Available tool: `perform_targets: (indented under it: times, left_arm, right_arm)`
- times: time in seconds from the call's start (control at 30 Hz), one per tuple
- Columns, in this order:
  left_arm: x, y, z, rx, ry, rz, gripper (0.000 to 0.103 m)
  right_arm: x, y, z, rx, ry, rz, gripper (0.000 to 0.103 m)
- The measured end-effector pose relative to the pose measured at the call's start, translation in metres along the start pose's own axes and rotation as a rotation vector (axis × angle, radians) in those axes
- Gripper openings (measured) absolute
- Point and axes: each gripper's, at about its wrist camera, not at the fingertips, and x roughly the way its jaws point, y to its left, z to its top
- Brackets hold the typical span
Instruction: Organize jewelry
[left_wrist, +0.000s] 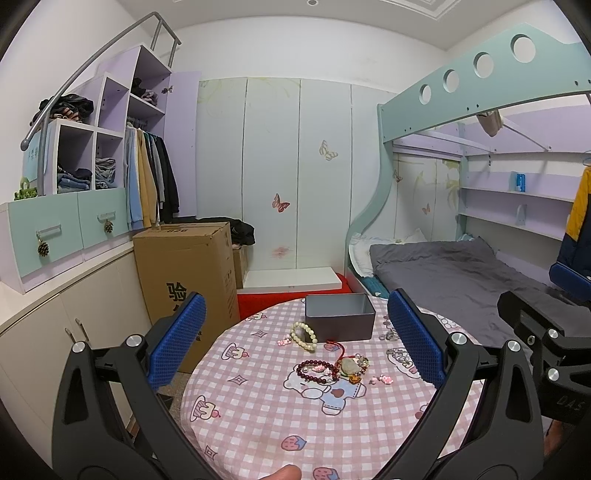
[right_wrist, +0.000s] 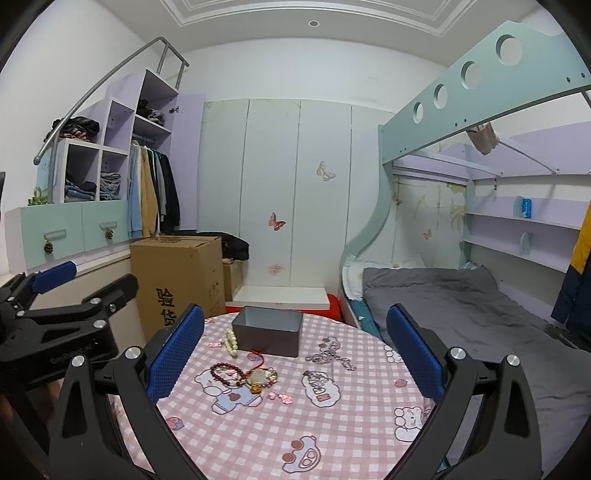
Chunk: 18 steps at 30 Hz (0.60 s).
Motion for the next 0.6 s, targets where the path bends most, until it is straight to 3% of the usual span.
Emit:
perform_targets:
  times: [0.6]
  left_arm:
    - [0.0007, 0.0002, 0.0033, 0.009, 0.0, 0.002, 0.097]
  right_arm:
    - [0.0051, 0.0015, 0.0004, -0.037, 0.022, -0.042, 0.095]
